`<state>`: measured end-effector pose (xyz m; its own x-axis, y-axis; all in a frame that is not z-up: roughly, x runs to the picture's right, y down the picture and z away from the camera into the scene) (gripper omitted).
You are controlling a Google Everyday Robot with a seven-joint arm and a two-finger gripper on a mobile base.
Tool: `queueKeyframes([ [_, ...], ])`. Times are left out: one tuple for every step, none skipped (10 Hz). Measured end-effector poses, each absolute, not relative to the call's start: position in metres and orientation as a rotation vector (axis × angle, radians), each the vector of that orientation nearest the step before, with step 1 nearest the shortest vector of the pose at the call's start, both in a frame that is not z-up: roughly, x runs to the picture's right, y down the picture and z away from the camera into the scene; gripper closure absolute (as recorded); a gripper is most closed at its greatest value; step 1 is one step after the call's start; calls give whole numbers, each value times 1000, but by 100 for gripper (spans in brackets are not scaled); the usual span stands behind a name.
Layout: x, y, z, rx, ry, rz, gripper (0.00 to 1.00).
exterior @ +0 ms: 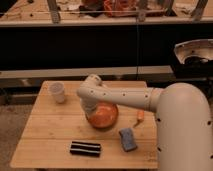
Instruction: Push the ceramic bowl across the table
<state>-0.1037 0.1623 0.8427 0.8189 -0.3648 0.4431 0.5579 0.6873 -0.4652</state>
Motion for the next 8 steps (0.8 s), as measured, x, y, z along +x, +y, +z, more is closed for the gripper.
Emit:
queueKeyframes([
  [-101, 160, 844, -620, -331, -534, 96],
  [-99, 158, 846, -619, -332, -541, 96],
  [-104, 157, 849, -618, -338, -555, 96],
  [-107, 157, 850, -618, -339, -561, 96],
  [-112, 158, 850, -616, -340, -572, 96],
  [-121, 158, 850, -613, -343, -585, 96],
  [-123, 159, 851, -613, -347, -597, 96],
  [-123, 159, 852, -614, -348, -603, 96],
])
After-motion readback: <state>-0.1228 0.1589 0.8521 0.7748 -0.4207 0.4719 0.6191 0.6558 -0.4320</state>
